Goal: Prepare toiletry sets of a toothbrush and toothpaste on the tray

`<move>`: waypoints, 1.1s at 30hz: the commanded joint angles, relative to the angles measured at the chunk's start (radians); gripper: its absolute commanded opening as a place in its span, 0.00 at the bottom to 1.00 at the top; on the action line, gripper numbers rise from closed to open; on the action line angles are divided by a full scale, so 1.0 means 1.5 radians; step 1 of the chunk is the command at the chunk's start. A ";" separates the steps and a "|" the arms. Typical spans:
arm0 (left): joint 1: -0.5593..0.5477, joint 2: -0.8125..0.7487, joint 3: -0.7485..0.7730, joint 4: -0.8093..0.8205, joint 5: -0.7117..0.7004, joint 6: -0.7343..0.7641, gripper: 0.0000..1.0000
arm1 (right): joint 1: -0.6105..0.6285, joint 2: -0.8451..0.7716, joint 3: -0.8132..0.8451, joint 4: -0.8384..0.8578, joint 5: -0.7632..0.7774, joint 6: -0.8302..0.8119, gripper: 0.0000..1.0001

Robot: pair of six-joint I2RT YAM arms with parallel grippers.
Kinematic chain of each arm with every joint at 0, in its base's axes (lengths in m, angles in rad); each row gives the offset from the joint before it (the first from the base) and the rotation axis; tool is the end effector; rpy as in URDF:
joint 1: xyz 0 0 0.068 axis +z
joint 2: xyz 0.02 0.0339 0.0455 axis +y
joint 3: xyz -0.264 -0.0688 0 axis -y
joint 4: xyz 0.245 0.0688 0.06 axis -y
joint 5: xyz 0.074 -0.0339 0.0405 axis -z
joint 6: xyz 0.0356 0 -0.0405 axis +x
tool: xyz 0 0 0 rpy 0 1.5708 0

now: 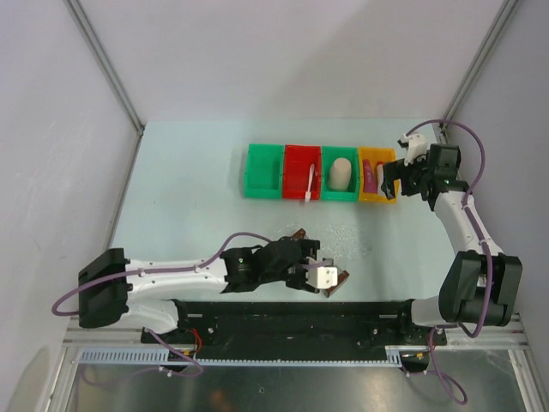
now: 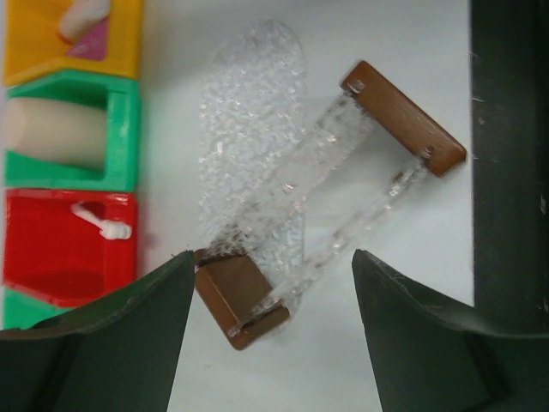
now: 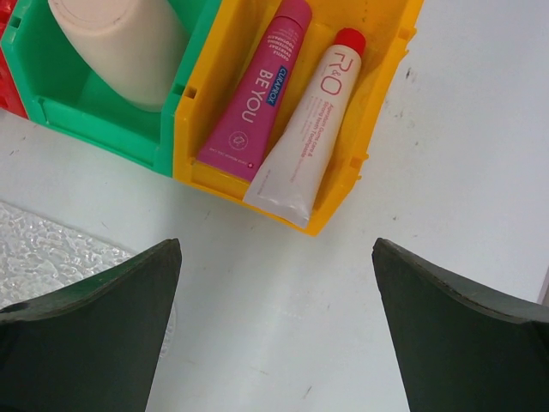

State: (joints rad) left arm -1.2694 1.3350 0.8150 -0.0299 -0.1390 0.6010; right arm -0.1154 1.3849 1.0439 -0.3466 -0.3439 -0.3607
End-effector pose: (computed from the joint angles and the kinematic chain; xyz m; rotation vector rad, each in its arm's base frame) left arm 0.0920 -0.2792 0.2434 1.6595 1.3271 -0.2504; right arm 0.3046 -0.0232 0.2793 -0.4498 2.1679 0.1264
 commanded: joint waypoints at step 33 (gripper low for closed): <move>0.071 0.237 0.164 -0.218 0.268 0.189 0.38 | 0.006 0.008 0.029 -0.007 0.015 -0.018 1.00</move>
State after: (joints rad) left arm -1.1671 1.6798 1.0256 -0.3267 0.2008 0.8906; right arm -0.1009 1.3888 1.0454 -0.3565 -0.3286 -0.3759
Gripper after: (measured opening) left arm 0.409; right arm 0.995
